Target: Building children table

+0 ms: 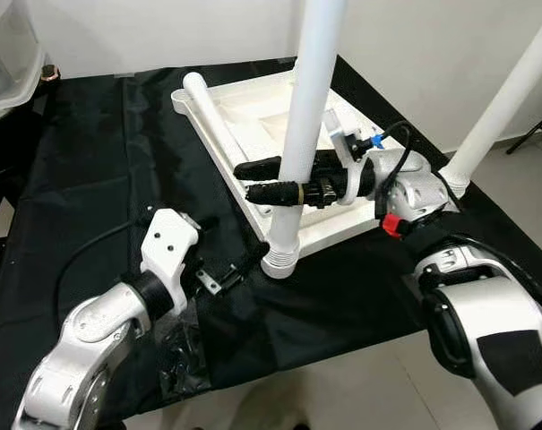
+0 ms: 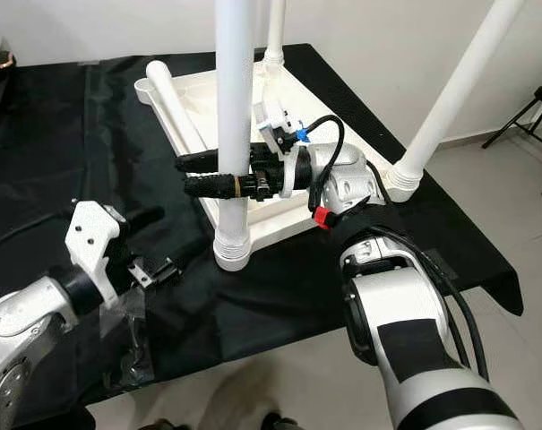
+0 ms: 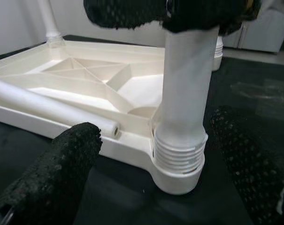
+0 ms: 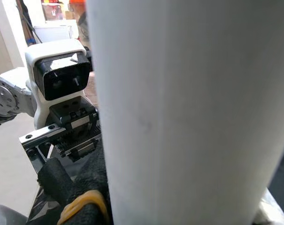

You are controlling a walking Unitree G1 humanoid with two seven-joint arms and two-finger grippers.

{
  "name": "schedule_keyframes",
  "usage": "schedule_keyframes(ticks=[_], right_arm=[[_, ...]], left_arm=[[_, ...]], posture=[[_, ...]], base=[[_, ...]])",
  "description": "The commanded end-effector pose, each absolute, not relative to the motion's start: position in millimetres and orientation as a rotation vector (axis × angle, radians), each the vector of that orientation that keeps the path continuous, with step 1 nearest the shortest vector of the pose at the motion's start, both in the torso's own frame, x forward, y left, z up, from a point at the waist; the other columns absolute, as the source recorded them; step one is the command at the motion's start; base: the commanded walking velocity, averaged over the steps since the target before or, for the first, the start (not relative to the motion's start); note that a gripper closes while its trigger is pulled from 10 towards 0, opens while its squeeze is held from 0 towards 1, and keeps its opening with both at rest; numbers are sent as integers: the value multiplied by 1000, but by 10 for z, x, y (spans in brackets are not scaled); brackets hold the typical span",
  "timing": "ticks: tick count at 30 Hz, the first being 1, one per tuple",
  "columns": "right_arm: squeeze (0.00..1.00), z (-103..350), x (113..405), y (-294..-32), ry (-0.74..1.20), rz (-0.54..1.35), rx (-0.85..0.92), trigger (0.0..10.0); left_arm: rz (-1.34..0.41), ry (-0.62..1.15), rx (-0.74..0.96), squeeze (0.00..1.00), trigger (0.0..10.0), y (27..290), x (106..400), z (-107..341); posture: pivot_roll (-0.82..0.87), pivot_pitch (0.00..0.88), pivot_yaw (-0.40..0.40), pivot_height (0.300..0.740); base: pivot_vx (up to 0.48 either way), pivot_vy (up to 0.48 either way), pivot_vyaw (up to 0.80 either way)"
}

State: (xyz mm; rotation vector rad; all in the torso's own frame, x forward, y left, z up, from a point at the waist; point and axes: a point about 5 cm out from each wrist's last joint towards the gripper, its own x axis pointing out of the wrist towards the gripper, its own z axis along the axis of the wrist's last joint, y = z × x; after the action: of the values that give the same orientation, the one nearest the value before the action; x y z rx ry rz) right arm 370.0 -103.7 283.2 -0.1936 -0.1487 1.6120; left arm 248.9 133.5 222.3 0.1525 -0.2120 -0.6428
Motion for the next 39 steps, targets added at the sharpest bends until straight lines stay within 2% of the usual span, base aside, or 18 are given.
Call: schedule_keyframes(ticks=[1,6,7,17,22,28,29,32,34,39], right_arm=[[0,2541,3713,-1056,0,1591,-195,10000],[0,2500,3743,-1037,9,1537,-203,10000],[0,2462,3792,-1013,12,1446,-189,10000],[0,2434,3901,-966,-6,1215,-150,10000],[0,2411,3898,-927,-13,1201,-155,10000],[0,2377,4002,-813,36,989,-135,10000],[0,2377,4002,-813,36,989,-135,10000],[0,2364,4072,-818,47,825,-117,10000],[0,2364,4072,-818,47,825,-117,10000],[0,2293,4117,-852,64,658,-68,10000]], left_arm=[[-645,-203,149,0,10000,1324,2485,2187],[-645,-204,146,0,10000,1309,2478,2187],[-640,-206,143,0,10000,1311,2477,2186],[-626,-216,142,0,10000,1323,2499,2202],[-626,-219,141,0,10000,1316,2504,2204],[-621,-227,136,0,10000,1302,2516,2215],[-621,-227,136,0,10000,1302,2516,2215],[-619,-229,134,0,10000,1296,2524,2217],[-619,-229,134,0,10000,1296,2524,2217],[-616,-232,131,0,10000,1291,2523,2222]], posture=[[119,228,-68,740],[119,228,-71,740],[122,224,-70,740],[118,211,-68,740],[117,206,-67,740],[110,198,-69,740],[110,198,-69,740],[107,204,-72,740],[107,204,-72,740],[111,209,-74,740]], base=[[0,0,0],[0,0,0],[0,0,0],[0,0,0],[0,0,0],[0,0,0],[0,0,0],[0,0,0],[0,0,0],[0,0,0]])
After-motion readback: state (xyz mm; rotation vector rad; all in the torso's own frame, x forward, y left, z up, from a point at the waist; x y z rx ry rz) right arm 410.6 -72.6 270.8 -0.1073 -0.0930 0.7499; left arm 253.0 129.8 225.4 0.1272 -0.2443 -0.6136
